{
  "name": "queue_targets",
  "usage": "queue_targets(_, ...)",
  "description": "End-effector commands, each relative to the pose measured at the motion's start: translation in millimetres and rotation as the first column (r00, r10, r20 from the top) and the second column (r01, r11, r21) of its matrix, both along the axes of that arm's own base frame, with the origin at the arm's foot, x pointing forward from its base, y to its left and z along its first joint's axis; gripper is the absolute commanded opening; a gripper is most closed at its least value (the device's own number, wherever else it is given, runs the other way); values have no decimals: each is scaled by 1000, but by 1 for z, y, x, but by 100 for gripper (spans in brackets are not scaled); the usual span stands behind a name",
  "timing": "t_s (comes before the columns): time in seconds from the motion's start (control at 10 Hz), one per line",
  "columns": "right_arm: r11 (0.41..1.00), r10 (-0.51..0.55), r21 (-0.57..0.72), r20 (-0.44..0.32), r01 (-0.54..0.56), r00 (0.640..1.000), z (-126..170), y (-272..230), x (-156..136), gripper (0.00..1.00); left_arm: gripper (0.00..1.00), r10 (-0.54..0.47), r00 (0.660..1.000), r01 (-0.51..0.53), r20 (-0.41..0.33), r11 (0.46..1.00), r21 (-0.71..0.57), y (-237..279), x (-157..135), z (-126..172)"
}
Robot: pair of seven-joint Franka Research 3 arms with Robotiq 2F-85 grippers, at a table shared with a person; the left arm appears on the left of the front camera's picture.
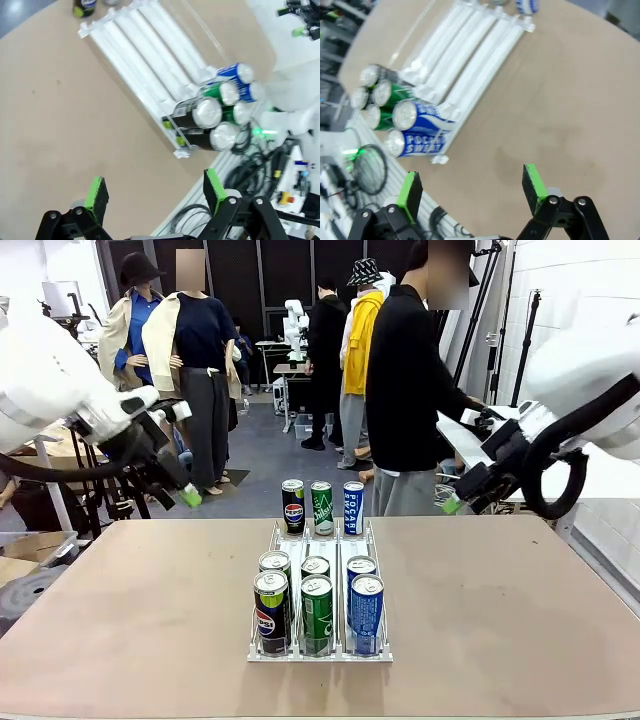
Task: Retrieve and hand over the desired beverage to the person.
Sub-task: Pick up a can of the same type that the person held from the Automatic Can Dispenser.
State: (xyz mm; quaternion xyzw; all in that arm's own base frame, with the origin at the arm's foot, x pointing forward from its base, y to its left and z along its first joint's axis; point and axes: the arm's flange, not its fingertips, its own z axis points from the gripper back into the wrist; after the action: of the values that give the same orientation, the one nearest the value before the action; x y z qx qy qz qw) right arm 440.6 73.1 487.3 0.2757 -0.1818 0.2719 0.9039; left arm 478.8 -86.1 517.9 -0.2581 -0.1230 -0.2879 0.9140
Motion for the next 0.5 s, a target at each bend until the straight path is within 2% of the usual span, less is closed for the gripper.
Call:
queue_targets(0.0,978,71,199,-66,-57,995,-8,-36,12,100,100,16,999,-21,-36,988,-156,33,13,4)
queue_targets(0.4,893,86,447,-72,-45,994,-22,-104,4,100,100,75,996,-90,-56,941,-328,99,23,4)
